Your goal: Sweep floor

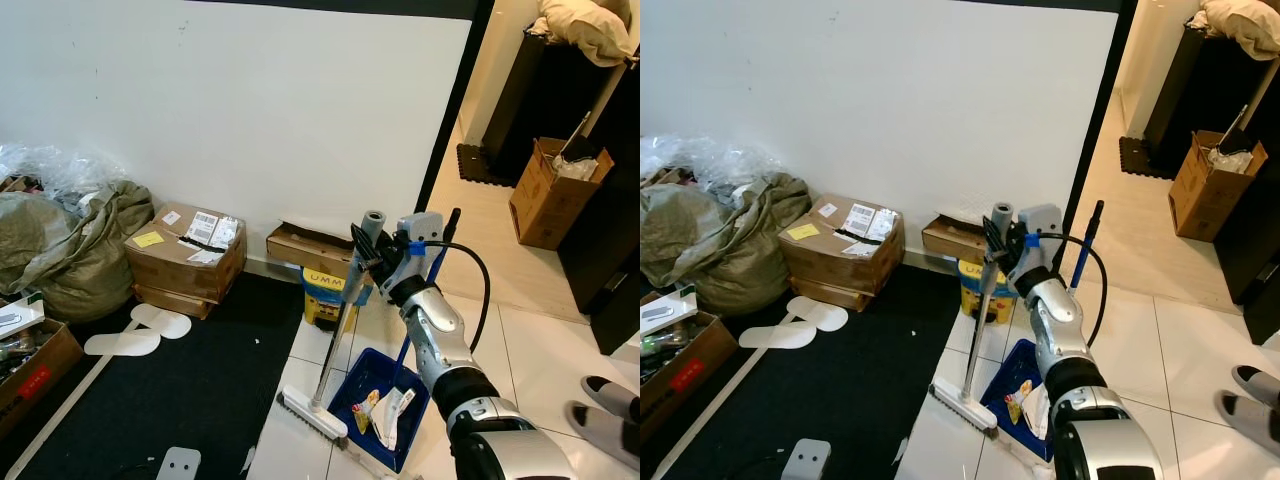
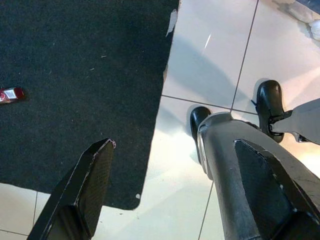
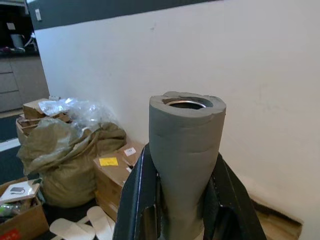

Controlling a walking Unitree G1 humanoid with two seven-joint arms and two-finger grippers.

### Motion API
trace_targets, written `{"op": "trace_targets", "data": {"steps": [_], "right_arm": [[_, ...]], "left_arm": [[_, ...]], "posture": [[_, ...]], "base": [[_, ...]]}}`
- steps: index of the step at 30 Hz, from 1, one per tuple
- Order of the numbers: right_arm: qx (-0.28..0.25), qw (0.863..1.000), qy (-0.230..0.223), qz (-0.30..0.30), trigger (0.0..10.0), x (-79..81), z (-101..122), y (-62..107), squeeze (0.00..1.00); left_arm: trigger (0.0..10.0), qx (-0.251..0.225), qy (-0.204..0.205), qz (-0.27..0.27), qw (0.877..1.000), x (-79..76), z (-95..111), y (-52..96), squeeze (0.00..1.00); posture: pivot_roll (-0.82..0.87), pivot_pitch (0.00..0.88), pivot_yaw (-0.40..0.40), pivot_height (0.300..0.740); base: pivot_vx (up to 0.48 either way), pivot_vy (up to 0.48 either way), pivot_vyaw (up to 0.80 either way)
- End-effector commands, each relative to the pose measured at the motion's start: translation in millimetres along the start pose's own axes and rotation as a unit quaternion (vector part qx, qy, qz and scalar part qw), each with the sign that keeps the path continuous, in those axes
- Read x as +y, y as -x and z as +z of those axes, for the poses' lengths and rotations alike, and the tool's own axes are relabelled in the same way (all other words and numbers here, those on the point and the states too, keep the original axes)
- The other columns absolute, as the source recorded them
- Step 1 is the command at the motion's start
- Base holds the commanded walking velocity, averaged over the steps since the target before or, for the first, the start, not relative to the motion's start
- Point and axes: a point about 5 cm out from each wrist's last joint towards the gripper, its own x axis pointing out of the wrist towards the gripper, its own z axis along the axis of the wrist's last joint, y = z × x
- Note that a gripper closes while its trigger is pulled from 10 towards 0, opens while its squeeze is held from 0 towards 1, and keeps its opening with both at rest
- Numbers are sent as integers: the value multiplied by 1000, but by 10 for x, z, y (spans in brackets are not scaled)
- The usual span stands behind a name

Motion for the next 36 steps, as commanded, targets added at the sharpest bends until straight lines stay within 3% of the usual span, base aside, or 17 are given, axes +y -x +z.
{"op": "trace_targets", "data": {"steps": [1,3,8,10,20,36], "right_arm": [[-62,998,11,2,10000,-51,321,-154,0],[-82,997,12,4,10000,-75,474,-245,0],[-79,997,4,0,10000,-111,513,-299,0],[-64,998,15,4,10000,-114,472,-298,0],[-26,1000,-11,13,10000,46,128,-115,0],[-5,1000,-24,18,10000,160,-51,-17,0]], "left_arm": [[10000,3,3,-3,1000,-31,-28,5,0],[10000,4,2,-4,1000,-32,-43,8,0],[10000,5,2,-4,1000,-35,-46,9,0],[10000,5,2,-4,1000,-40,-51,10,0],[10000,7,11,-3,1000,-57,-73,14,0],[10000,4,11,-4,1000,-62,-39,5,0]], "posture": [[-46,0,-61,740],[-45,0,-62,740],[-48,0,-63,740],[-43,0,-64,740],[-43,0,-77,740],[-46,0,-71,740]], "base": [[0,0,0],[0,0,0],[0,0,0],[0,0,0],[0,0,0],[0,0,0]]}}
